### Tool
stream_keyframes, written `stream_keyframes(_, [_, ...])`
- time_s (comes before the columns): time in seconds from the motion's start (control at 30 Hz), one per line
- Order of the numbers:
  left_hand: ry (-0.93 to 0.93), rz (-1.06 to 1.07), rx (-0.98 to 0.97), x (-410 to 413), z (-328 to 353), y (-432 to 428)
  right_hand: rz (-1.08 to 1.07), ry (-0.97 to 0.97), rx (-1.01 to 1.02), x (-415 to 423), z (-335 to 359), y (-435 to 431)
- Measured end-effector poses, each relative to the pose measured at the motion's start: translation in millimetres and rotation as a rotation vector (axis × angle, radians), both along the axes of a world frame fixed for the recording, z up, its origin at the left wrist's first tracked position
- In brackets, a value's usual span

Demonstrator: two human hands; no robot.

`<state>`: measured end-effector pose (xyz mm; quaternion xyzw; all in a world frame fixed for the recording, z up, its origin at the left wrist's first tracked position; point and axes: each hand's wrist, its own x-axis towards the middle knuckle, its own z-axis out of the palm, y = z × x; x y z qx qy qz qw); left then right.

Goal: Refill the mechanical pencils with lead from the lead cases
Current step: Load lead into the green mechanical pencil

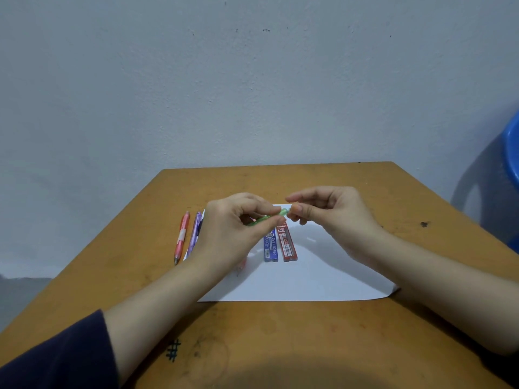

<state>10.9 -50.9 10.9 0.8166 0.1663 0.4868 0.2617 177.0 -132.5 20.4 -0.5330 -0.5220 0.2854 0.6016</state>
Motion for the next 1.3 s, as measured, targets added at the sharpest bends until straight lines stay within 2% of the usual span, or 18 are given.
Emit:
stream_keyframes(0.1, [-0.007, -0.041, 0.069, -1, -1, 2, 0.070, 0.085, -0.053, 1, -2, 0])
stream_keyframes(0.23, [0.008, -0.085, 0.143, -2, -5, 5, 0.132, 0.080, -0.103, 4, -1, -1])
stream_keyframes(0.4, [-0.007, -0.057, 0.138, 0, -3, 6, 0.058, 0.020, -0.084, 17, 4, 5])
stream_keyframes(0.5, [-0.004, -0.056, 0.160, 0, -2, 6, -0.106, -0.175, -0.077, 41, 1, 12])
stream_keyframes(0.63, [0.012, -0.061, 0.167, -3, -1, 8, -0.300, -0.690, -0.195, 70, -9, 18])
stream_keyframes(0.8, [0.026, -0.066, 0.165, -3, -2, 10, -0.272, -0.921, -0.295, 75, -15, 21])
stream_keyframes(1.13, [0.037, -0.064, 0.174, -3, -2, 9, -0.264, -0.958, -0.280, 64, -14, 18])
stream_keyframes(1.23, [0.046, -0.053, 0.169, -3, -3, 11, -0.289, -0.869, -0.202, 53, -8, 17])
stream_keyframes(1.3, [0.057, -0.039, 0.171, -3, -3, 11, -0.291, -0.743, -0.131, 45, -4, 15])
